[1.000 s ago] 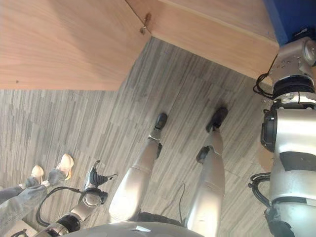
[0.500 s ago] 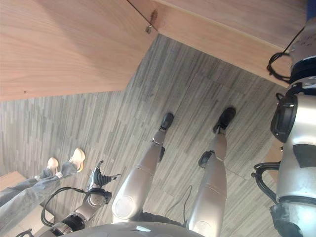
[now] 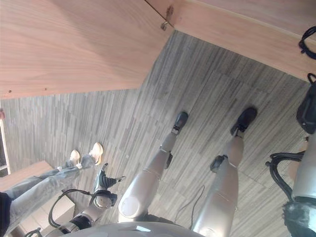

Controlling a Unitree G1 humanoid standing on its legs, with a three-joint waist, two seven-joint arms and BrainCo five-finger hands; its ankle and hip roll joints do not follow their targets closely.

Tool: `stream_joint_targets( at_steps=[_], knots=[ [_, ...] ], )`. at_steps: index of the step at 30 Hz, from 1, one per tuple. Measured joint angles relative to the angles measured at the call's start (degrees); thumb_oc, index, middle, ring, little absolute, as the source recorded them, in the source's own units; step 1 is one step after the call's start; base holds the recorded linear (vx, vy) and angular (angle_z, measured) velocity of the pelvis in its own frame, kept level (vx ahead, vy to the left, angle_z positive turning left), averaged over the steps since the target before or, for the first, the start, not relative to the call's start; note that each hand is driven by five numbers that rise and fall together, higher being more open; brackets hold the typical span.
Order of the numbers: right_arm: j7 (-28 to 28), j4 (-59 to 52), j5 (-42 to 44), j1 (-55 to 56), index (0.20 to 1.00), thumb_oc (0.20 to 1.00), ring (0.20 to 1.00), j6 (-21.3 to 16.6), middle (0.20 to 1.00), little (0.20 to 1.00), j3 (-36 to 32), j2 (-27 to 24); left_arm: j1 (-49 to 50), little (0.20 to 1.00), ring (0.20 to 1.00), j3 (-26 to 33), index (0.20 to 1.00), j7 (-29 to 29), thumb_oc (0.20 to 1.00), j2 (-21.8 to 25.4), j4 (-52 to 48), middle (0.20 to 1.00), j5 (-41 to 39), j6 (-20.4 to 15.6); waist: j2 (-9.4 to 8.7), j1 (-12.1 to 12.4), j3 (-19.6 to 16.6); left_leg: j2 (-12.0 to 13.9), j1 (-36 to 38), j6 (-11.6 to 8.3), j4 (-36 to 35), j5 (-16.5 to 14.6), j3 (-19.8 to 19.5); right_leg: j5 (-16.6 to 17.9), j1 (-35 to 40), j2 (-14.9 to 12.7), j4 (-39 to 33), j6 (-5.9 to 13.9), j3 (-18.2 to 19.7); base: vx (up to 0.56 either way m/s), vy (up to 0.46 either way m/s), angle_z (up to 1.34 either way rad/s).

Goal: Put the empty folder in the office cabinet

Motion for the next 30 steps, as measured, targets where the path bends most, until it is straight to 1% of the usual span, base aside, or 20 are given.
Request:
stream_joint_targets(
  at_steps=[1,2,3,4,7,12,15,17,18,19,20,21,22,23,24,25,26,27,28,30],
  knots=[
    [0.00,0.00,0.00,0.00,0.200,0.200,0.200,0.00,0.200,0.200,0.00,0.00,0.00,1.000,1.000,0.00,1.000,0.00,1.000,0.00,0.00,1.000,0.00,0.00,0.00,0.00,0.00,0.00,0.00,0.00,0.00,0.00,0.00,0.00,0.00,0.00,0.00,0.00,0.00,0.05,0.028,-0.03],
    [0.57,0.04,-0.03,-0.66,0.200,0.200,0.200,0.41,0.200,0.200,0.04,-0.31,-0.15,1.000,1.000,-0.08,1.000,-0.01,1.000,-0.33,-0.01,1.000,-0.08,-0.39,0.53,0.40,-1.04,0.01,-0.14,0.11,-0.69,0.67,0.03,0.60,-0.44,-0.07,0.01,0.27,0.03,0.04,0.019,0.02],
    [1.53,0.18,0.03,-1.14,0.200,0.200,0.200,0.55,0.200,0.200,0.37,-0.35,-0.40,1.000,1.000,-0.08,1.000,-0.01,1.000,-0.69,-0.02,1.000,-0.12,-0.44,1.16,0.58,-1.58,0.05,-0.23,0.12,-0.59,0.68,0.03,0.54,-0.45,-0.20,0.02,0.38,-0.06,0.04,0.024,0.02],
    [2.88,0.82,0.26,-1.27,0.200,0.200,0.200,1.00,0.200,0.200,2.38,0.29,-0.46,1.000,1.000,-0.01,1.000,-0.02,1.000,-0.94,0.05,1.000,-0.43,-0.59,1.67,0.63,-2.38,-0.03,-0.27,0.16,-0.71,0.65,-0.02,0.37,-0.45,-0.18,0.02,0.13,-0.02,0.04,0.025,0.03],
    [4.33,0.80,0.24,-1.51,0.200,0.200,0.200,1.81,0.200,0.200,2.32,-1.07,-0.78,1.000,1.000,-0.11,1.000,-0.02,1.000,-1.59,-0.09,1.000,-1.34,-1.48,2.83,1.48,-3.40,0.01,-0.30,0.18,-0.92,0.65,-0.23,0.35,-0.48,-0.17,0.04,0.00,-0.13,0.03,0.002,0.00],
    [4.19,0.80,-0.37,-1.58,0.200,0.200,0.200,1.69,0.200,0.200,1.94,-1.25,-0.93,1.000,1.000,-0.16,1.000,0.20,1.000,-1.51,-0.14,1.000,-1.31,-1.93,3.41,1.44,-3.93,0.00,-0.45,0.19,-0.95,0.67,-0.42,0.21,-0.62,-0.33,0.20,0.11,-0.29,0.02,-0.001,0.01],
    [4.03,0.27,-0.31,-2.33,0.200,0.200,0.200,1.65,0.200,0.200,2.08,-1.31,-0.89,1.000,1.000,-0.07,1.000,0.26,1.000,-1.52,0.02,1.000,-1.30,-2.00,4.04,2.14,-4.90,-0.02,-0.39,0.25,-1.87,1.11,-0.46,0.28,-0.87,-0.47,0.03,0.12,-0.31,-0.02,0.038,0.01],
    [4.09,0.08,-0.32,-2.63,0.200,0.200,0.200,1.62,0.200,0.200,2.42,-1.23,-0.88,1.000,1.000,-0.11,1.000,0.31,1.000,-1.47,0.05,1.000,-1.31,-1.95,4.17,2.15,-5.00,-0.01,-0.48,0.25,-1.66,1.10,-0.44,0.42,-0.95,-0.57,0.23,-0.05,-0.36,0.05,0.086,0.01],
    [4.22,-0.10,0.01,-2.63,0.200,0.200,0.200,1.21,0.200,0.200,4.03,-0.13,-3.29,1.000,1.000,-0.52,1.000,0.29,1.000,-1.42,0.76,1.000,-1.37,-0.86,4.25,1.44,-5.11,0.02,-0.64,0.25,-1.39,0.85,-0.47,-0.22,-1.25,-0.46,0.66,0.26,-0.10,-0.06,0.063,0.01],
    [4.22,-0.10,0.01,-2.63,0.200,0.200,0.200,1.21,0.200,0.200,4.03,-0.13,-3.29,1.000,1.000,-0.52,1.000,0.29,1.000,-1.42,0.76,1.000,-1.37,-0.86,4.25,1.44,-5.11,0.02,-0.64,0.25,-1.39,0.85,-0.47,-0.22,-1.25,-0.46,0.66,0.26,-0.10,0.00,0.000,0.00],
    [4.55,-3.74,-0.27,-1.73,0.200,0.200,0.200,0.04,0.200,0.200,6.43,6.55,-16.82,1.000,1.000,1.68,1.000,-0.03,1.000,0.83,8.32,1.000,-2.20,2.55,3.59,-0.27,-6.06,0.07,-2.79,0.18,-0.74,0.62,-0.42,0.01,-3.00,-0.24,0.53,0.24,0.06,0.02,-0.058,-0.04],
    [5.66,-4.17,-0.28,-1.86,0.200,0.200,0.200,0.00,0.200,0.200,4.33,10.13,-18.86,1.000,1.000,2.34,1.000,0.25,1.000,2.67,6.84,1.000,-2.00,0.75,3.32,-1.65,-6.17,0.10,-3.42,0.17,-0.72,0.78,-0.06,-0.61,-3.83,-0.20,0.88,0.78,0.33,0.02,-0.072,-0.09],
    [5.93,-4.13,0.45,-1.96,0.200,0.200,0.200,0.21,0.200,0.200,3.10,11.18,-18.86,1.000,1.000,2.32,1.000,0.18,1.000,3.44,4.16,1.000,-2.03,0.09,3.34,-1.78,-6.18,0.07,-3.30,0.06,-0.89,1.20,0.16,-0.08,-3.89,0.06,0.88,1.12,1.45,-0.07,-0.047,-0.12],
    [6.10,-4.13,1.76,-1.97,0.200,0.200,0.200,0.46,0.200,0.200,2.93,10.21,-18.80,1.000,1.000,2.13,1.000,0.12,1.000,3.16,1.90,1.000,-2.02,-0.54,3.40,-0.93,-6.23,-0.03,-3.12,0.02,-0.63,1.17,0.35,0.42,-3.85,0.17,0.95,0.95,2.07,0.06,-0.044,-0.08],
    [6.66,-4.08,2.12,-1.94,0.200,0.200,0.200,0.48,0.200,0.200,3.05,9.51,-18.48,1.000,1.000,1.61,1.000,-0.09,1.000,2.91,1.74,1.000,-2.07,-0.64,3.44,-0.88,-6.26,0.04,-3.04,0.01,-0.30,0.88,0.34,0.39,-3.75,0.23,1.11,0.98,1.92,0.07,-0.033,-0.01],
    [6.97,-4.05,2.26,-1.95,0.272,0.272,0.272,0.45,0.272,0.272,3.47,9.10,-17.56,1.000,1.000,1.54,1.000,-0.39,1.000,2.82,2.13,1.000,-2.20,-0.24,3.29,-1.07,-6.34,0.24,-3.02,0.01,-0.35,0.88,0.16,0.38,-3.57,0.40,1.11,0.97,1.65,0.06,-0.024,0.02],
    [7.00,-3.51,2.99,-1.96,1.000,1.000,1.000,0.51,1.000,1.000,3.46,8.61,-16.60,1.000,1.000,1.69,1.000,-0.48,1.000,2.75,2.36,1.000,-2.23,0.18,3.01,-1.16,-6.46,0.53,-2.94,-0.06,-0.69,0.79,0.11,-0.15,-3.52,0.50,0.97,0.82,1.55,-0.07,-0.013,0.03],
    [7.29,-2.90,3.94,-2.00,1.000,1.000,1.000,0.60,1.000,1.000,3.42,7.53,-15.96,1.000,1.000,1.66,1.000,-0.95,1.000,2.60,2.42,1.000,-2.23,0.56,2.81,-0.88,-6.49,0.64,-2.79,-0.12,-1.10,0.89,0.06,-0.07,-3.35,0.57,0.62,0.76,1.50,-0.08,-0.024,0.04],
    [9.61,-1.57,4.96,-1.96,1.000,1.000,1.000,1.54,1.000,1.000,3.92,4.98,-14.14,1.000,1.000,1.47,1.000,-1.87,1.000,2.56,2.58,1.000,-2.22,0.63,2.71,-0.15,-6.44,0.38,-2.85,-0.14,-0.86,1.00,-0.05,1.14,-3.33,0.45,0.84,-0.16,1.60,-0.09,-0.019,0.04],
    [12.00,-0.20,5.72,-2.17,1.000,1.000,1.000,2.45,1.000,1.000,5.30,3.87,-13.13,1.000,1.000,1.45,1.000,-2.19,1.000,2.70,2.81,1.000,-2.31,1.08,2.62,0.11,-6.41,0.38,-2.87,-0.12,-0.64,0.98,-0.09,1.07,-3.23,0.29,0.99,-0.11,1.55,-0.01,-0.014,0.05]
  ],
)
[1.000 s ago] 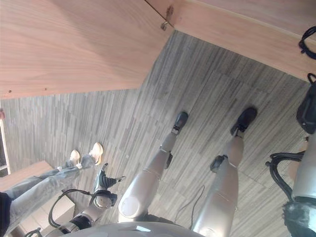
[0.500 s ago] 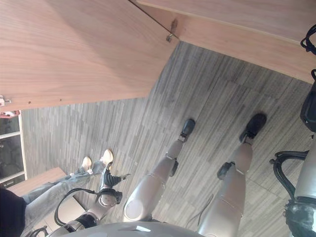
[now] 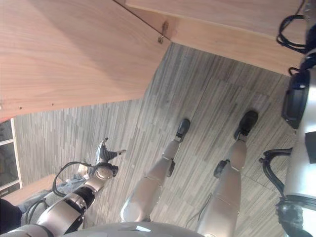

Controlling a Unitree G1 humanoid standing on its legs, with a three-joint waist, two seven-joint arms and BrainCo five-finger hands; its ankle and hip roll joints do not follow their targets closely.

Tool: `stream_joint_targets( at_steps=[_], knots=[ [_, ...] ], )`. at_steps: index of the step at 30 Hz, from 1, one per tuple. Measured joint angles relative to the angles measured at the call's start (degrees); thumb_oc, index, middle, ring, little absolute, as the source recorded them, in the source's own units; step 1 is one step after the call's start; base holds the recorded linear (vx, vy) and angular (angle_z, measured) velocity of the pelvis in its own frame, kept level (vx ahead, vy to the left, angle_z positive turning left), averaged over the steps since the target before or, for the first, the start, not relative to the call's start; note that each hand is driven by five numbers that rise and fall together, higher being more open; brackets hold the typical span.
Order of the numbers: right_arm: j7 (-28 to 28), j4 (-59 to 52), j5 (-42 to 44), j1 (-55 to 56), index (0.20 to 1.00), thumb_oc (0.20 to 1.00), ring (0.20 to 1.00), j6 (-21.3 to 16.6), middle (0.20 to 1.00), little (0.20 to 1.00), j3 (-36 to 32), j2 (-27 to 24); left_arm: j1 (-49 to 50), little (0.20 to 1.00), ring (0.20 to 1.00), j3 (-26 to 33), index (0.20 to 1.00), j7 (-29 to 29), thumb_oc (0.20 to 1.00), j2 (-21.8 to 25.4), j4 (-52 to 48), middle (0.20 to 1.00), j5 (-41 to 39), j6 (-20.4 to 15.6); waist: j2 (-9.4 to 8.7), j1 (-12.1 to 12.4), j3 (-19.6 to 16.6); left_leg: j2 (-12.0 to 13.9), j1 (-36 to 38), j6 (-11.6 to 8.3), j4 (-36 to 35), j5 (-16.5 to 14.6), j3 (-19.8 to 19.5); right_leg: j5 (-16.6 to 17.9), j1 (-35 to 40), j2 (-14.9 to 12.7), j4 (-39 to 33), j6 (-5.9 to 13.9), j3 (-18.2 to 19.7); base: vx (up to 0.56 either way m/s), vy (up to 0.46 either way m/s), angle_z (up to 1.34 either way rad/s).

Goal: Put the empty folder in the office cabinet

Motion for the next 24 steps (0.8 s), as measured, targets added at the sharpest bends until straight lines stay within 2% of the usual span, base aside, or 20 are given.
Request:
stream_joint_targets(
  at_steps=[9,13,14,15,16,17,24],
  knots=[
    [1.53,0.62,0.72,-0.56,1.000,1.000,1.000,0.75,1.000,1.000,1.13,-0.37,3.13,1.000,1.000,-0.03,1.000,-0.37,1.000,0.18,-0.55,1.000,-0.15,-0.31,-0.12,-0.72,-0.01,-0.22,0.26,-0.28,0.20,0.23,-0.05,-0.78,0.09,-0.08,0.49,0.83,0.43,0.00,-0.001,0.00],
    [2.23,5.86,0.72,-1.21,1.000,1.000,1.000,4.36,1.000,1.000,5.50,-0.18,3.14,1.000,1.000,-0.40,1.000,-0.50,1.000,0.28,-0.58,1.000,-0.29,-0.32,-1.33,-1.68,-0.58,-0.19,0.24,-0.34,0.32,0.25,0.24,-0.75,-0.15,0.04,0.54,0.86,0.79,-0.01,-0.004,-0.03],
    [2.41,8.75,0.67,-1.39,1.000,1.000,1.000,6.62,1.000,1.000,6.80,0.08,2.80,1.000,1.000,-0.63,1.000,-0.60,1.000,0.30,-0.56,1.000,-0.62,-0.22,-2.25,-2.04,-1.02,-0.18,-0.01,-0.33,0.34,0.25,0.50,-0.74,-0.48,0.05,0.56,0.88,1.05,0.00,0.000,0.00],
    [2.41,8.75,0.67,-1.39,1.000,1.000,1.000,6.62,1.000,1.000,6.80,0.08,2.80,1.000,1.000,-0.63,1.000,-0.60,1.000,0.30,-0.56,1.000,-0.62,-0.22,-2.25,-2.04,-1.02,-0.18,-0.01,-0.33,0.34,0.25,0.50,-0.74,-0.48,0.05,0.56,0.88,1.05,-0.01,0.003,-0.05],
    [2.61,11.28,0.64,-1.61,1.000,1.000,1.000,9.56,1.000,1.000,7.94,0.53,2.55,1.000,1.000,-1.57,1.000,-0.78,1.000,0.30,-0.60,1.000,-1.20,-0.39,-3.41,-2.88,-1.58,-0.22,-0.41,-0.33,0.36,0.25,0.75,-0.72,-1.02,0.12,0.53,0.90,1.51,0.00,0.000,0.00],
    [2.80,11.30,0.60,-1.57,1.000,1.000,1.000,10.45,1.000,1.000,8.24,0.57,2.47,1.000,1.000,-1.58,1.000,-0.96,1.000,0.16,-0.59,1.000,-1.21,-0.28,-3.56,-3.16,-1.63,-0.22,-0.44,-0.33,0.36,0.25,0.72,-0.71,-1.03,0.13,0.54,0.90,1.51,0.00,0.000,0.00],
    [3.10,11.53,0.14,-1.58,1.000,1.000,1.000,12.22,1.000,1.000,8.19,0.92,2.08,1.000,1.000,-1.67,1.000,-1.46,1.000,0.17,-0.56,1.000,-2.37,-0.27,-4.09,-3.08,-1.91,-0.16,-0.42,-0.22,0.66,0.00,1.38,-0.70,-1.19,0.37,0.47,0.90,1.99,-0.01,-0.002,-0.03]
  ],
)
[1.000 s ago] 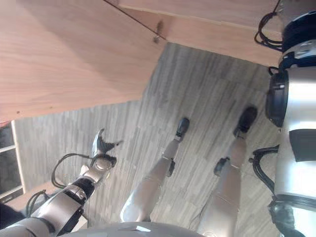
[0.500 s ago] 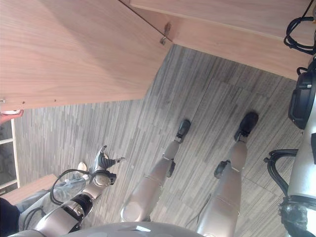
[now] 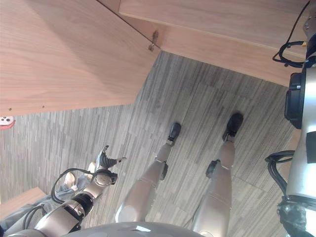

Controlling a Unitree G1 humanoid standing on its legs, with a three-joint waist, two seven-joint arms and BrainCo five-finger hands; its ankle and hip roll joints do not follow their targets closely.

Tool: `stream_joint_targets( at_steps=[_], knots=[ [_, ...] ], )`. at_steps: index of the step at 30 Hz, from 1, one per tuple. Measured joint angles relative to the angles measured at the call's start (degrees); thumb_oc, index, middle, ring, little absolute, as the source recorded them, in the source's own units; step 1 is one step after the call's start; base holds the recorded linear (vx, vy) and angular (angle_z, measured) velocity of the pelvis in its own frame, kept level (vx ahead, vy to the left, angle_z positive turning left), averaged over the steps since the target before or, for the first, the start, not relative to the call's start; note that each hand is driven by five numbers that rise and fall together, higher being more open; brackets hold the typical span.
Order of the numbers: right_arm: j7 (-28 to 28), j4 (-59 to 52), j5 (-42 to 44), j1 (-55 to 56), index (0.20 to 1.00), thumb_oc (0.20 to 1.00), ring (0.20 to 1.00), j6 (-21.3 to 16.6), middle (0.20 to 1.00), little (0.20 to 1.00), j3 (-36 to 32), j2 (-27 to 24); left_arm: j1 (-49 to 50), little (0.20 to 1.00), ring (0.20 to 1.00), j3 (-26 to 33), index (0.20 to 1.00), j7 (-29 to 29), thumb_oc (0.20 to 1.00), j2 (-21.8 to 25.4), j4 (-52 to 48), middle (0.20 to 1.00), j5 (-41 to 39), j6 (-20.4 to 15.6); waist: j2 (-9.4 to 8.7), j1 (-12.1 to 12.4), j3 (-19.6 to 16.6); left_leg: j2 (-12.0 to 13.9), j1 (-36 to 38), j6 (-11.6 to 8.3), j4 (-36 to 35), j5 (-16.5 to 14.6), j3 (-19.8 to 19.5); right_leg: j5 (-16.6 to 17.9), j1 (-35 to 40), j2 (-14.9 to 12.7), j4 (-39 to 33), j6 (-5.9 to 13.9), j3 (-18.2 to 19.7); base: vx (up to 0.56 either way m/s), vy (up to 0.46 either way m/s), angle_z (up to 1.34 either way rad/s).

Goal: Put the empty folder in the office cabinet

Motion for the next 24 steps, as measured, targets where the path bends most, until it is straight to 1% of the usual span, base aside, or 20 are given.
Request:
stream_joint_targets(
  at_steps=[13,17,19,21,24],
  knots=[
    [0.36,0.46,-0.02,-0.01,1.000,1.000,1.000,1.21,1.000,1.000,-0.09,0.71,0.02,1.000,1.000,0.02,1.000,0.03,1.000,0.00,0.00,1.000,-1.18,0.09,-0.02,0.17,0.00,1.59,0.08,-0.59,0.00,-0.44,0.34,0.00,0.01,1.57,-0.21,-0.01,0.12,-0.01,-0.006,-0.02],
    [-0.43,4.35,-1.64,-0.82,1.000,1.000,1.000,3.10,1.000,1.000,-0.20,0.34,-0.78,1.000,1.000,-0.42,1.000,0.04,1.000,-0.03,-0.01,1.000,-1.20,0.27,-0.22,-0.04,-0.10,1.71,0.07,-0.76,0.05,-0.56,0.35,0.00,0.01,1.74,-0.22,-0.01,0.09,0.00,0.000,0.00],
    [-2.05,5.07,-1.75,-0.74,1.000,1.000,1.000,4.64,1.000,1.000,-0.26,0.32,-1.54,1.000,1.000,-1.17,1.000,0.04,1.000,-0.05,-0.04,1.000,-1.19,0.58,-0.29,-0.90,-0.13,1.63,0.07,-0.75,0.02,-0.56,0.39,-0.01,0.01,1.66,-0.28,-0.01,0.14,0.00,0.000,0.00],
    [-2.65,5.04,-1.77,-0.74,1.000,1.000,1.000,5.44,1.000,1.000,-0.26,0.65,-1.55,1.000,1.000,-1.60,1.000,0.05,1.000,-0.05,-0.03,1.000,-1.19,1.01,-0.41,-1.49,-0.19,1.64,0.06,-0.74,0.00,-0.57,0.51,0.00,0.01,1.71,-0.50,0.00,0.19,0.00,0.004,-0.02],
    [-3.54,5.06,-1.89,-0.70,1.000,1.000,1.000,6.05,1.000,1.000,-0.20,0.70,-1.62,1.000,1.000,-2.09,1.000,0.05,1.000,-0.20,-0.02,1.000,-1.20,1.30,-0.74,-1.67,-0.36,1.75,0.05,-0.74,0.04,-0.88,0.92,0.18,0.01,2.00,-0.96,0.18,0.63,-0.01,0.011,-0.07]
  ],
)
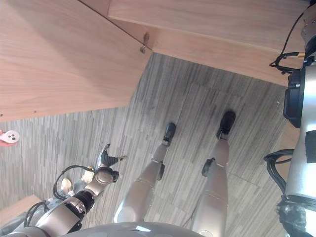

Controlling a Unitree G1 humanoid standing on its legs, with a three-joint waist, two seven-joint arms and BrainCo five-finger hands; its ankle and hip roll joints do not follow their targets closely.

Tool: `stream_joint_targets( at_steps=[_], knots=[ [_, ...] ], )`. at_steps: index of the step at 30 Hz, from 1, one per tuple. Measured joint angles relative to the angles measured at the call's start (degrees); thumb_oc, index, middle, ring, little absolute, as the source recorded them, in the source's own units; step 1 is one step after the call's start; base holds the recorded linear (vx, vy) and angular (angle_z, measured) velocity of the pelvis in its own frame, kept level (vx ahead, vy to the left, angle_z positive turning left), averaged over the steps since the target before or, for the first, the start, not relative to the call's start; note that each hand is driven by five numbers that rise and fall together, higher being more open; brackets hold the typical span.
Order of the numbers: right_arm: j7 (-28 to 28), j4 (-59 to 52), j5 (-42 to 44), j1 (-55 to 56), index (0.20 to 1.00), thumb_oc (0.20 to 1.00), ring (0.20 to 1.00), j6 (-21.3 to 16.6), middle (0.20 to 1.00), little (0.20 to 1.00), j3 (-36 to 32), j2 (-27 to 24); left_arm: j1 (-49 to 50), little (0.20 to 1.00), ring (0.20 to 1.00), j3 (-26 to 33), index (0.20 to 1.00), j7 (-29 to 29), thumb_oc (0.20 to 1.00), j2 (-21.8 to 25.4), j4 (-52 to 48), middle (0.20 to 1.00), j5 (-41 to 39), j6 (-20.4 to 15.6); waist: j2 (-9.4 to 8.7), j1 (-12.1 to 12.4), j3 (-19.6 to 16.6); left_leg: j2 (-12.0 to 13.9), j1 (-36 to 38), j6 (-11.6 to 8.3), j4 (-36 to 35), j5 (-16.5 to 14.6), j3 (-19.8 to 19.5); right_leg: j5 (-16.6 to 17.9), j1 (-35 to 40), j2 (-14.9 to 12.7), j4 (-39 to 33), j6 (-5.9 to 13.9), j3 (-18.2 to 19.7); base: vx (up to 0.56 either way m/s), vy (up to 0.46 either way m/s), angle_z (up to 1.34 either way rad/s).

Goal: Put the empty folder in the office cabinet

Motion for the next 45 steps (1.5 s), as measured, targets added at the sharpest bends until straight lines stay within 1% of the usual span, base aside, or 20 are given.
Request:
stream_joint_targets(
  at_steps=[6,9,15,19,23,25,28,30,31,32,33,35,36,39,40,41,42,43,44,45],
  knots=[
    [-0.59,-0.07,-2.13,0.99,1.000,1.000,1.000,1.16,1.000,1.000,0.09,1.03,-0.02,1.000,1.000,-0.02,1.000,0.03,1.000,-0.02,0.26,1.000,-0.30,0.17,-0.48,-0.39,-0.24,0.14,-0.05,0.10,0.50,-0.63,0.56,0.15,-0.03,0.34,-0.24,-0.05,0.62,0.00,0.006,-0.04],
    [-0.78,-0.27,-2.64,1.79,1.000,1.000,1.000,1.18,1.000,1.000,0.19,1.82,-0.16,1.000,1.000,0.01,1.000,0.08,1.000,-0.05,0.34,1.000,-1.06,0.57,-0.55,-1.15,-0.27,0.33,-0.07,0.05,0.51,-0.72,0.68,0.15,-0.03,0.56,-0.32,-0.05,0.64,0.00,0.004,-0.01],
    [-1.94,-0.28,-3.25,2.81,1.000,1.000,1.000,1.15,1.000,1.000,0.05,3.75,-4.76,1.000,1.000,0.01,1.000,0.20,1.000,-1.18,2.26,1.000,-2.69,0.56,-0.59,-2.05,-0.26,1.14,-0.09,-0.42,0.66,-1.17,0.91,0.13,-0.05,1.39,-0.45,-0.05,0.72,-0.01,0.022,-0.04],
    [-5.48,-0.87,-5.85,5.90,1.000,1.000,1.000,1.08,1.000,1.000,-0.31,3.71,-3.17,1.000,1.000,0.06,1.000,1.53,1.000,-1.76,2.53,1.000,-3.96,0.80,-1.28,-2.83,-0.26,1.20,-0.08,-0.40,1.70,-2.06,1.44,0.13,0.09,1.69,-0.44,-0.04,1.23,-0.01,0.039,-0.06],
    [-7.95,-1.07,-9.50,10.89,1.000,1.000,1.000,1.20,1.000,1.000,-4.26,4.57,-3.66,1.000,1.000,0.57,1.000,2.39,1.000,-2.02,2.72,1.000,-5.41,0.62,-1.83,-2.62,-0.17,1.65,1.59,-0.60,2.01,-2.66,1.68,0.15,1.80,2.21,-0.43,-0.07,1.38,-0.01,0.040,-0.06],
    [-8.55,-1.20,-10.15,13.62,1.000,1.000,1.000,1.48,1.000,1.000,-6.72,5.94,-3.61,1.000,1.000,1.62,1.000,2.49,1.000,-2.04,3.41,1.000,-5.40,0.59,-2.50,-2.58,-0.19,2.01,3.69,-0.60,1.88,-3.06,2.02,0.13,3.56,2.64,-0.44,-0.04,1.63,-0.02,0.059,-0.12],
    [-8.96,-1.41,-11.60,16.80,1.000,1.000,1.000,2.29,1.000,1.000,-7.53,8.62,-3.37,1.000,1.000,2.53,1.000,3.03,1.000,-2.03,4.83,1.000,-5.39,0.62,-3.29,-2.66,-0.17,2.09,6.65,-0.23,2.15,-3.76,2.81,-0.70,6.17,2.86,-0.45,-0.25,2.16,-0.03,0.019,-0.13],
    [-9.42,-1.56,-12.31,18.78,1.000,1.000,1.000,2.38,1.000,1.000,-9.22,9.82,-2.84,1.000,1.000,2.56,1.000,3.50,1.000,-1.99,5.12,1.000,-5.32,0.59,-3.46,-2.70,-0.19,2.04,8.02,-0.17,3.79,-4.78,3.05,-1.01,8.21,2.97,-0.43,-0.66,2.18,-0.06,0.014,-0.04],
    [-9.49,-2.46,-13.32,21.08,1.000,1.000,1.000,2.40,1.000,1.000,-11.98,10.37,-2.76,1.000,1.000,2.61,1.000,3.57,1.000,-1.95,5.99,1.000,-5.31,0.72,-3.73,-2.68,-0.19,2.04,7.96,-0.16,6.79,-6.50,2.98,-1.11,9.67,3.19,-0.37,-0.80,2.12,-0.04,0.019,-0.02],
    [-9.55,-2.51,-13.36,22.12,1.000,1.000,1.000,2.42,1.000,1.000,-13.15,10.90,-2.43,1.000,1.000,2.64,1.000,3.59,1.000,-1.93,6.54,1.000,-5.31,0.79,-4.04,-2.63,-0.34,2.03,8.07,-0.16,7.91,-7.18,2.99,-1.37,10.20,3.06,-0.39,-1.16,2.12,-0.03,0.072,-0.07],
    [-9.67,-2.52,-13.35,22.94,1.000,1.000,1.000,2.47,1.000,1.000,-13.48,11.52,-1.78,1.000,1.000,2.68,1.000,3.71,1.000,-1.80,6.82,1.000,-5.27,0.79,-4.76,-2.75,-0.76,1.89,8.18,-0.10,8.37,-7.44,3.37,-1.41,10.26,3.20,-0.39,-1.18,2.16,-0.03,0.072,-0.07],
    [-9.69,-3.69,-13.95,24.48,1.000,1.000,1.000,2.39,1.000,1.000,-14.59,11.61,-1.57,1.000,1.000,3.19,1.000,3.69,1.000,-1.90,7.15,1.000,-5.24,1.25,-5.18,-3.03,-0.79,1.79,8.07,0.16,10.17,-8.34,3.49,-1.36,10.86,3.19,0.03,-1.15,2.16,-0.01,0.096,-0.04],
    [-9.75,-4.97,-15.64,28.78,1.000,1.000,1.000,2.47,1.000,1.000,-16.44,12.78,-1.34,1.000,1.000,4.53,1.000,3.68,1.000,-1.96,7.87,1.000,-4.83,1.92,-5.84,-3.00,-0.61,1.84,9.45,0.21,12.78,-10.13,3.47,-1.39,13.49,3.44,-0.02,-1.18,2.14,-0.01,0.097,-0.07],
    [-9.84,-5.90,-17.31,34.93,1.000,1.000,1.000,2.66,1.000,1.000,-20.05,15.45,-0.74,1.000,1.000,5.13,1.000,3.65,1.000,-1.96,8.61,1.000,-4.12,2.68,-6.82,-3.42,-0.48,1.75,13.56,0.83,15.64,-12.65,4.30,-2.29,18.73,3.44,-0.17,-1.71,2.21,0.01,0.097,-0.13],
    [-9.74,-7.13,-17.92,37.34,1.000,1.000,1.000,2.95,1.000,1.000,-20.33,16.13,-0.45,1.000,1.000,5.23,1.000,3.60,1.000,-1.94,8.95,1.000,-3.58,2.66,-7.01,-3.94,-0.53,1.71,14.55,0.92,16.99,-13.38,4.36,-2.70,20.24,3.48,-0.04,-1.51,2.23,0.01,0.053,-0.09],
    [-9.70,-9.05,-19.15,40.88,1.000,1.000,1.000,2.97,1.000,1.000,-21.20,17.53,0.51,1.000,1.000,7.46,1.000,3.53,1.000,-1.97,8.93,1.000,-2.69,2.72,-7.38,-4.32,-0.42,1.71,16.12,1.49,18.15,-14.45,4.40,-3.21,22.46,3.33,-0.19,-1.38,2.09,0.04,0.060,-0.23],
    [-9.73,-9.18,-20.62,44.50,1.000,1.000,1.000,3.49,1.000,1.000,-20.58,19.87,2.17,1.000,1.000,8.72,1.000,3.55,1.000,-1.56,9.10,1.000,-2.27,3.12,-8.98,-4.82,-0.93,1.40,18.23,1.91,18.86,-15.12,5.44,-4.41,24.35,3.02,-0.16,-1.16,2.11,0.07,0.076,-0.30],
    [-9.66,-9.81,-22.05,46.20,1.000,1.000,1.000,3.61,1.000,1.000,-19.85,20.93,2.93,1.000,1.000,9.79,1.000,3.53,1.000,-1.55,9.08,1.000,-2.04,3.26,-9.42,-5.29,-0.92,1.30,19.13,2.49,19.43,-15.49,5.93,-5.47,25.35,2.81,-0.10,-0.81,2.05,0.05,0.080,-0.39],
    [-8.53,-11.53,-26.04,50.50,1.000,1.000,1.000,3.60,1.000,1.000,-18.77,23.80,4.19,1.000,1.000,12.16,1.000,3.29,1.000,-2.08,9.33,1.000,-1.89,3.80,-9.84,-5.75,-0.90,1.26,21.62,3.08,19.39,-15.77,6.66,-8.04,27.76,2.60,-0.02,0.35,1.75,0.04,0.062,-0.26],
    [-8.01,-11.56,-27.29,52.36,1.000,1.000,1.000,3.82,1.000,1.000,-18.58,24.85,5.14,1.000,1.000,12.98,1.000,3.24,1.000,-2.21,9.37,1.000,-1.84,4.07,-10.17,-5.95,-1.09,1.06,22.88,3.38,19.06,-15.71,7.13,-9.03,29.09,2.16,-0.11,1.28,1.61,0.04,0.057,-0.24]
  ],
)
